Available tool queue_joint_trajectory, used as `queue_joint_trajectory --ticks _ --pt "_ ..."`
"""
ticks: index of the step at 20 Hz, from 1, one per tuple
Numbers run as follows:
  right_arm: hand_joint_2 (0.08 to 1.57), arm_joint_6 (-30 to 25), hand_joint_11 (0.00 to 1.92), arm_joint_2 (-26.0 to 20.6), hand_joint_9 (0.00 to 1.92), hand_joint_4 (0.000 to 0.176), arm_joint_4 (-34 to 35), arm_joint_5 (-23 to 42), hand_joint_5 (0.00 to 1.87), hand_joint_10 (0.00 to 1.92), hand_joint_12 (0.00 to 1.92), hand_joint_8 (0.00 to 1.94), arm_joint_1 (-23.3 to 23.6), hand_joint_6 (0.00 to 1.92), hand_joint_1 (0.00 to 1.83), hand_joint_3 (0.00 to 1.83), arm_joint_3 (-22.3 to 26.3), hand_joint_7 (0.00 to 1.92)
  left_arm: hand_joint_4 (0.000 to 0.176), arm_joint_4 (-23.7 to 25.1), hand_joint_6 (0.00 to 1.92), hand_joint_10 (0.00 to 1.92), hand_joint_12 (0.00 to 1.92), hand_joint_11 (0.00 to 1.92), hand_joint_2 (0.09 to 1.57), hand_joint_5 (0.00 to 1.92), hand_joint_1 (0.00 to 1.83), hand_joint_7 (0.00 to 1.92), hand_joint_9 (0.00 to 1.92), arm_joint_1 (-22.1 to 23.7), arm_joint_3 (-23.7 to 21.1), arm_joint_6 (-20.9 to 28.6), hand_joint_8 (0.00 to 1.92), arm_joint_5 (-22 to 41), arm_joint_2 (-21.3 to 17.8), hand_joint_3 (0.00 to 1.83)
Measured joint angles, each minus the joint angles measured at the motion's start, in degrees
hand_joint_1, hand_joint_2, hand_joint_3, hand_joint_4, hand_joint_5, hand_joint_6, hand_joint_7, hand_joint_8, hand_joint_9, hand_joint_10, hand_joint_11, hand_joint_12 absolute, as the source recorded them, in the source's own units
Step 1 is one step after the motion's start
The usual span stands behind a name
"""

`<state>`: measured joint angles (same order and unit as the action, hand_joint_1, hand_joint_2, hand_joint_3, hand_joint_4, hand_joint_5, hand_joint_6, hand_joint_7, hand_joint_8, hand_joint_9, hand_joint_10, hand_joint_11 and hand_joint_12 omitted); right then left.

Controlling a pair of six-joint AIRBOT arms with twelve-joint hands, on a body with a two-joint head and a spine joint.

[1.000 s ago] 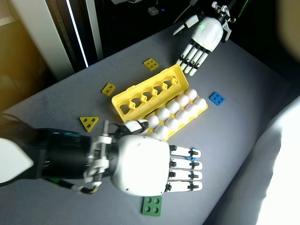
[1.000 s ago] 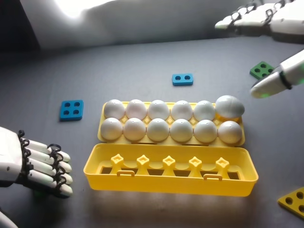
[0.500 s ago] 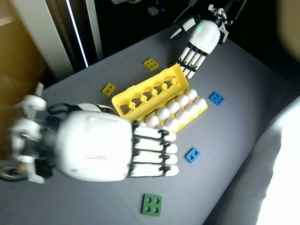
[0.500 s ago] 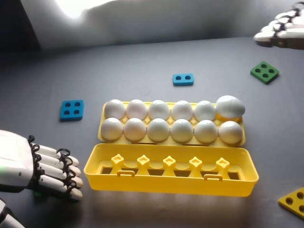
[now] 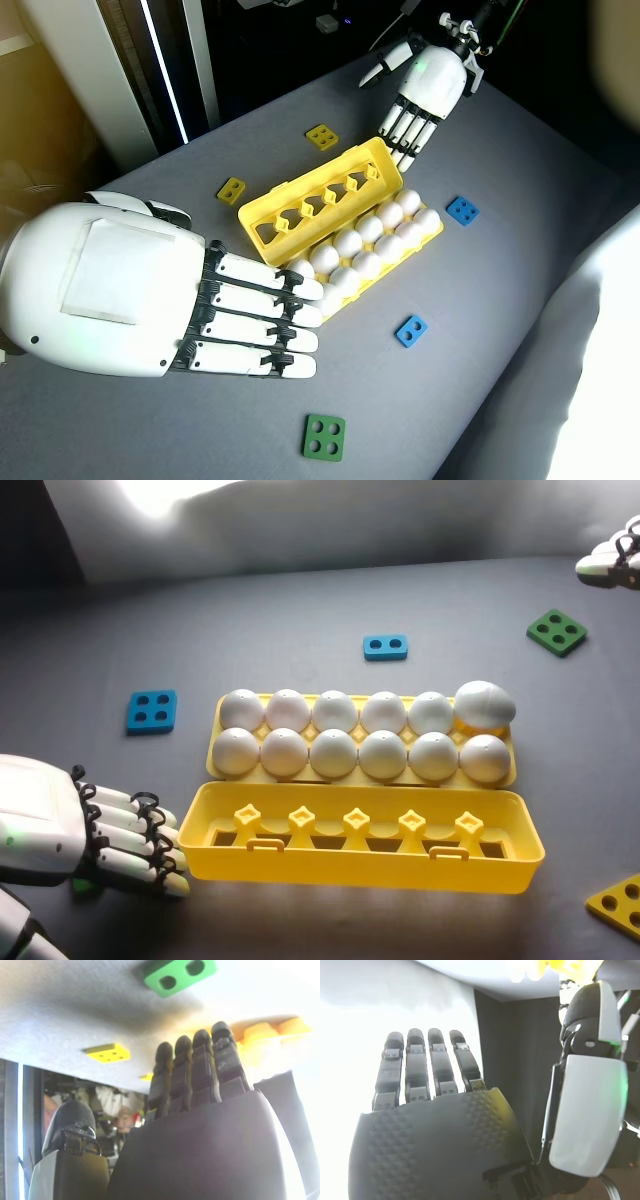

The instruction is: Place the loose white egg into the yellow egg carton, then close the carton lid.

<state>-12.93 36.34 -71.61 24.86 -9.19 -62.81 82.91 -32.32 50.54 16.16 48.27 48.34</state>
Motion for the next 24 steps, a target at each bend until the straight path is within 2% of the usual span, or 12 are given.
queue_joint_trajectory --ticks 4,6,8,15,21,24 --pt "0.79 0.0 0.00 0.0 0.00 0.000 -0.9 0.0 0.00 0.00 0.00 0.00 0.0 0.00 0.52 0.00 0.0 0.00 0.000 -0.1 0.01 0.01 0.00 0.00 1.19 0.15 0.00 0.10 0.03 0.0 -1.2 0.0 0.01 -0.4 0.1 0.00" --pt "0.81 0.0 0.00 0.0 0.00 0.000 -1.1 0.0 0.00 0.00 0.00 0.00 0.0 0.00 0.47 0.00 0.0 0.00 0.000 0.0 0.01 0.01 0.00 0.00 1.20 0.16 0.00 0.10 0.04 0.1 -1.2 0.0 0.01 -0.9 0.1 0.00" --pt "0.81 -0.1 0.00 0.0 0.00 0.000 -1.0 0.0 0.00 0.00 0.00 0.00 0.0 0.00 0.53 0.00 0.0 0.00 0.000 0.1 0.00 0.00 0.00 0.00 1.20 0.14 0.00 0.08 0.02 0.5 -1.2 0.0 0.00 -1.4 0.1 0.00" --pt "0.81 -0.5 0.00 0.0 0.00 0.000 -1.0 0.1 0.00 0.00 0.00 0.00 0.0 0.00 0.49 0.00 0.0 0.00 0.000 0.1 0.01 0.01 0.00 0.00 1.19 0.15 0.00 0.09 0.02 1.6 -1.2 1.3 0.01 -2.2 0.5 0.00" --pt "0.80 -0.8 0.00 0.0 0.00 0.000 -1.1 0.0 0.00 0.00 0.00 0.00 -0.3 0.00 0.52 0.00 0.0 0.00 0.000 -1.0 0.00 0.00 0.00 0.00 1.20 0.14 0.00 0.07 0.01 2.3 0.4 2.2 0.00 -2.2 0.7 0.00" --pt "0.80 -0.8 0.00 0.0 0.00 0.000 -1.2 0.0 0.00 0.00 0.00 0.00 -0.3 0.00 0.48 0.00 0.0 0.00 0.000 -1.2 0.01 0.01 0.00 0.00 1.20 0.16 0.00 0.09 0.02 2.9 1.0 2.8 0.01 -1.9 0.8 0.00"
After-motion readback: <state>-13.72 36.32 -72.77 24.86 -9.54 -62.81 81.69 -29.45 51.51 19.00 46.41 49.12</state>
